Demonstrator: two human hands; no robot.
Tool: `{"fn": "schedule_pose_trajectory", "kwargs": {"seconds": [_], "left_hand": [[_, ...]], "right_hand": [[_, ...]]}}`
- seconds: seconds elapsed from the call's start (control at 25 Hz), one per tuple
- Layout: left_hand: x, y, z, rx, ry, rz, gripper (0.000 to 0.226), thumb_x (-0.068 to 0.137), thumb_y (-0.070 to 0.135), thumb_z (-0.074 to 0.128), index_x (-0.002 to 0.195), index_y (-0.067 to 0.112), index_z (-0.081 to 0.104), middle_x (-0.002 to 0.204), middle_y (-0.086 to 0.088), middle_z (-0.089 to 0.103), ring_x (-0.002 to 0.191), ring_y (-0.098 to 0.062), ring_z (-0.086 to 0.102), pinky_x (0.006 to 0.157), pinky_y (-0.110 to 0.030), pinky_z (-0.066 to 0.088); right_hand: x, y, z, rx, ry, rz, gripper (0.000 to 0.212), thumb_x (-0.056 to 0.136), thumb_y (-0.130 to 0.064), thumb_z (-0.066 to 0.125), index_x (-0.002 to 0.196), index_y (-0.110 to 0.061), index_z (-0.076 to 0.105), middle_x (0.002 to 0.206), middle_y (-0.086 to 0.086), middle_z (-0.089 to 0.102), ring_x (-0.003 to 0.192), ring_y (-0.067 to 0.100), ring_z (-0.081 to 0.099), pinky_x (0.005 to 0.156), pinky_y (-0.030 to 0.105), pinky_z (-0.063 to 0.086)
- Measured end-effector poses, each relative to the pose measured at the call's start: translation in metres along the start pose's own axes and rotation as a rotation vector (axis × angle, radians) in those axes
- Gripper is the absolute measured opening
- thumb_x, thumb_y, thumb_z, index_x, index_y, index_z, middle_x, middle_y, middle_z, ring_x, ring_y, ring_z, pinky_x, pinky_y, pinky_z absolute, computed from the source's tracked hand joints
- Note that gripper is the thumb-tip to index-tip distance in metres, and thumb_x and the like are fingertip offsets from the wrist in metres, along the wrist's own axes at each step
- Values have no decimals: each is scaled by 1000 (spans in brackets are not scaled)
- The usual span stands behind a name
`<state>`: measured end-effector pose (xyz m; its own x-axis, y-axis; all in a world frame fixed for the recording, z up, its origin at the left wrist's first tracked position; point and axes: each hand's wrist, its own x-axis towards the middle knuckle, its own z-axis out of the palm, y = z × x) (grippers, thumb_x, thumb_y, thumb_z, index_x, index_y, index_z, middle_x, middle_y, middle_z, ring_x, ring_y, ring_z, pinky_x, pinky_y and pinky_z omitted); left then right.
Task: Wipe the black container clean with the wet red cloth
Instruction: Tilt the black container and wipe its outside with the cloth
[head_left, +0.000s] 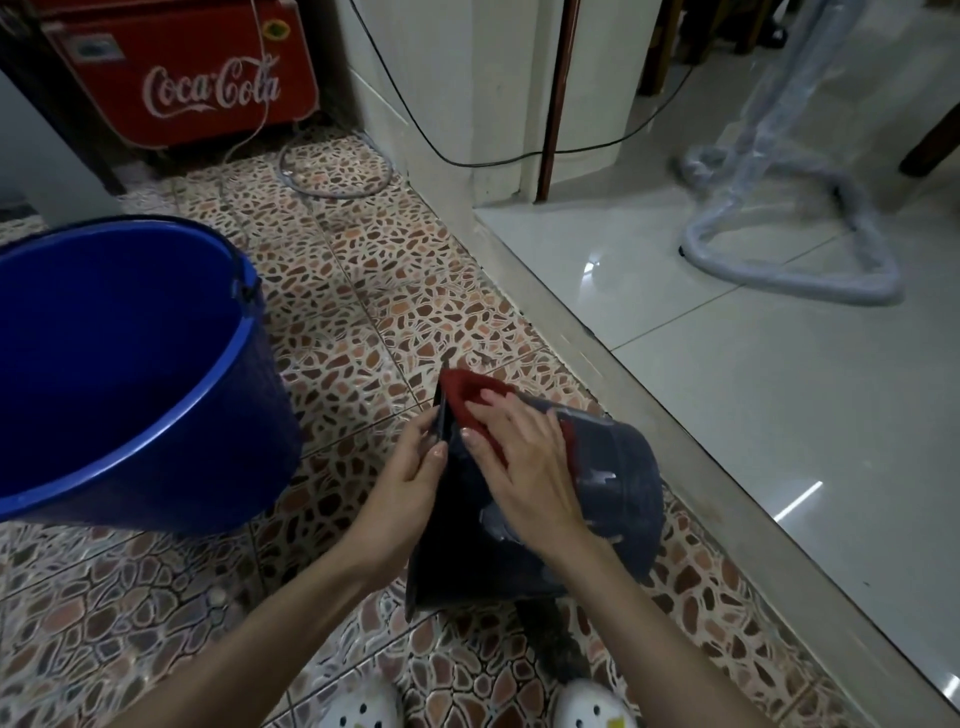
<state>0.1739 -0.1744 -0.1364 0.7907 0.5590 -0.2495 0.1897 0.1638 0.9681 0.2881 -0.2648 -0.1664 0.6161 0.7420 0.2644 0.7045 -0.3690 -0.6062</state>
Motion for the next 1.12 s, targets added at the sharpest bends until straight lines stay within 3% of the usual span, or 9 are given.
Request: {"fn": "schedule_pose_trajectory", "kwargs": {"seconds": [0.12,0.28,0.4,0.56,0.64,0.76,0.92,1.04,1.12], "left_hand": [[-4,-3,-3,4,-59,34,39,103,13,34,134,35,44,135,17,51,116,9,54,84,-9,48],[-16,-8,-3,-31,-85,14,39,102,16,34,132,40,43,131,21,51,117,7,54,84,-13,50],[-27,-12,-9,0,-101,-17,39,102,23,33,137,40,35,130,20,49,114,6,55,88,-21,52],[-11,-8,-5,182,-118,-85,40,101,14,42,139,24,37,139,-6,49,125,-22,50,92,-29,46],[1,-2,-2,3,-73,-194,38,100,11,46,137,12,46,136,-16,56,123,-31,53,93,-34,46],[17,8,16,-118,33,-248,43,101,44,34,121,18,61,117,-8,69,107,-22,66,91,-38,53],[8,-9,26,-67,191,-48,38,102,43,28,122,27,56,118,1,65,112,-12,61,103,-40,46],[-4,-16,25,-79,132,-42,29,101,47,25,109,51,53,109,26,60,100,12,60,92,-29,49],[-16,-18,20,-1,57,-8,29,99,49,23,110,51,50,107,30,58,102,14,57,87,-21,49]], "right_hand": [[-8,1,5,-61,32,-5,39,99,-49,31,132,-41,50,143,-17,46,132,8,36,108,38,25],[-16,3,10,-107,130,14,33,97,-43,40,124,-37,60,133,-17,55,115,8,43,88,33,31],[-23,40,-1,-128,204,188,34,97,-40,42,123,-30,62,126,-13,60,110,12,45,84,33,33],[-37,95,-32,-94,288,519,33,97,-29,48,124,-17,62,121,3,63,109,20,42,88,29,31],[-34,87,-38,-24,306,574,33,97,-25,49,126,-16,61,122,5,62,114,23,44,90,26,30],[-26,20,-25,95,304,347,35,98,-30,42,131,-28,55,126,-7,56,117,14,43,88,21,33],[-31,-30,9,-36,210,57,37,97,-31,38,127,-26,59,124,-8,57,108,13,44,88,26,40],[-27,14,4,-88,229,172,35,96,-31,42,125,-25,60,124,-7,56,112,17,42,91,32,36],[-25,56,-11,-115,253,374,35,97,-31,42,124,-21,61,125,-4,57,116,19,39,97,34,33]]}}
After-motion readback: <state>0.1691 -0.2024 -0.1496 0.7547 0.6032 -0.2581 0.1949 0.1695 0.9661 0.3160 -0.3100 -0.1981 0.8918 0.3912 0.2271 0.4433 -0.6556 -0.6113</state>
